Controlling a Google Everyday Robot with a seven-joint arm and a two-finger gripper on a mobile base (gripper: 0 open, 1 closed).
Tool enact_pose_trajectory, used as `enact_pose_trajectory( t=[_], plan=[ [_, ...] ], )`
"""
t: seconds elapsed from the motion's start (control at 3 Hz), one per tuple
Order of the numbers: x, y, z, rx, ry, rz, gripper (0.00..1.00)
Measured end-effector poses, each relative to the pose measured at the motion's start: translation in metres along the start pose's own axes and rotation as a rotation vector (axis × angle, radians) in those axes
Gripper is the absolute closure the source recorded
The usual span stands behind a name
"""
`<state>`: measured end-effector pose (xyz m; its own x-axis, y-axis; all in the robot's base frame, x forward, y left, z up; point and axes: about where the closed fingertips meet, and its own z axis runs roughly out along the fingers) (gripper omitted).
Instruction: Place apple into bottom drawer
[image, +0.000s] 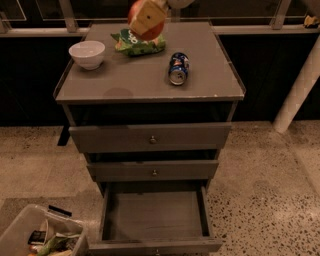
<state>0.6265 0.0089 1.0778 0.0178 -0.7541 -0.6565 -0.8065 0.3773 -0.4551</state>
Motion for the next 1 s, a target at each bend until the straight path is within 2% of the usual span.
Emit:
enact_pose_trajectory(
  t=[0.33,0.67,1.0],
  plan=[
    [-0.032,0.027,-0.034,0.034,-0.069,-0.017,1.00],
    [-0.032,0.027,-0.034,0.034,-0.069,-0.018,1.00],
    [-0.020,0.040,-0.028,0.018,0.039,-0.035,1.00]
  ],
)
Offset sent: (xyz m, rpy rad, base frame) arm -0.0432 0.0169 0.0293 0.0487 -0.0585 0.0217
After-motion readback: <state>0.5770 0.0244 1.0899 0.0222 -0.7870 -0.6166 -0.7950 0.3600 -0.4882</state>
